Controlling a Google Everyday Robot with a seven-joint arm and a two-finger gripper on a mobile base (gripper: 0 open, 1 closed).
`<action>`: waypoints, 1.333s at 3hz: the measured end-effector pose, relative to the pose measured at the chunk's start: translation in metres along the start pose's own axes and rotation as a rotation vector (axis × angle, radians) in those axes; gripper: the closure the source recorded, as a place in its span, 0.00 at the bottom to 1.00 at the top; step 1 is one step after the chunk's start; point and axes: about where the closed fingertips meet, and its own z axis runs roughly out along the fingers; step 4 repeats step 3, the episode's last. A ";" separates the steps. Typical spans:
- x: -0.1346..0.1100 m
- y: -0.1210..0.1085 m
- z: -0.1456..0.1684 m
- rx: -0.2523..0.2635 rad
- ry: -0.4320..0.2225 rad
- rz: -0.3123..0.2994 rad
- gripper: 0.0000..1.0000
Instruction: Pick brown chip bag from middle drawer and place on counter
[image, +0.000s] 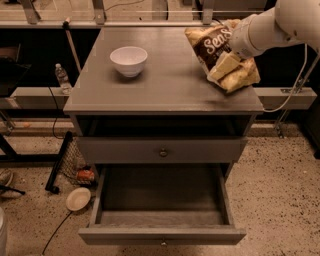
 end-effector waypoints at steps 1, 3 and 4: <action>0.002 -0.015 -0.029 0.055 0.039 -0.003 0.00; 0.055 -0.051 -0.095 0.217 0.107 0.123 0.00; 0.055 -0.051 -0.095 0.217 0.107 0.123 0.00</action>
Offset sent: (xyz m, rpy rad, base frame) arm -0.0349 -0.0962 0.0796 -0.0248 -0.1278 -0.2525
